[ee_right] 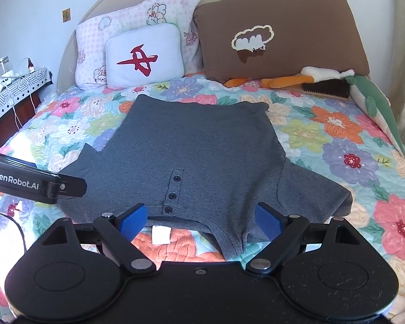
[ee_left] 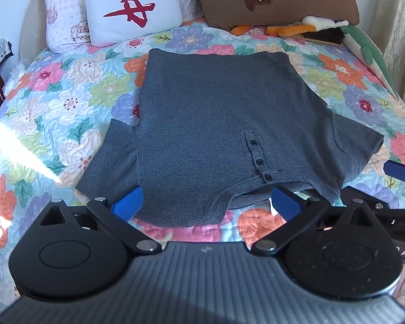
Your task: Fold clothes
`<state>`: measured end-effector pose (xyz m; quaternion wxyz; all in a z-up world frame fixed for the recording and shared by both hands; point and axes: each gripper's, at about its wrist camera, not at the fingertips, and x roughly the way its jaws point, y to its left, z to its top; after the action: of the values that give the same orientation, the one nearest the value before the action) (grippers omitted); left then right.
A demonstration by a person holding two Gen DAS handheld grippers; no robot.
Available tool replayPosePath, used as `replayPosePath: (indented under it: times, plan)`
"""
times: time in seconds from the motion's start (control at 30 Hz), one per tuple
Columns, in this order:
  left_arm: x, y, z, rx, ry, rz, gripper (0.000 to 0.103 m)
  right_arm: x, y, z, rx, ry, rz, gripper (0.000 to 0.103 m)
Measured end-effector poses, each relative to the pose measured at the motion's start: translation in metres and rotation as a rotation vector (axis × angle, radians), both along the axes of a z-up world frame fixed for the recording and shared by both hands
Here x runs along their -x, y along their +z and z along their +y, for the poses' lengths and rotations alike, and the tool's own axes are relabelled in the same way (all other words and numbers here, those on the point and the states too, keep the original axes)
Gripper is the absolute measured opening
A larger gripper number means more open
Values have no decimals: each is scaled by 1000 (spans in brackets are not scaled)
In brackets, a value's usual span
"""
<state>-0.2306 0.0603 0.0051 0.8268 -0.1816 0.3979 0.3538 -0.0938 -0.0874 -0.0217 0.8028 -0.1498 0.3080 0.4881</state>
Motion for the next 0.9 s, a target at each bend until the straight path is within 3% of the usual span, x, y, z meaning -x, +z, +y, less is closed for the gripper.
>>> replayPosePath:
  times: [0.5,0.9]
  plan:
    - [-3,-6,6,8,-15,34,103,-6,-1,-2,3,-26,16,90]
    - [-5,-4,1,-33,-47,41,103,-5,1,-1,-1,-25,8,90]
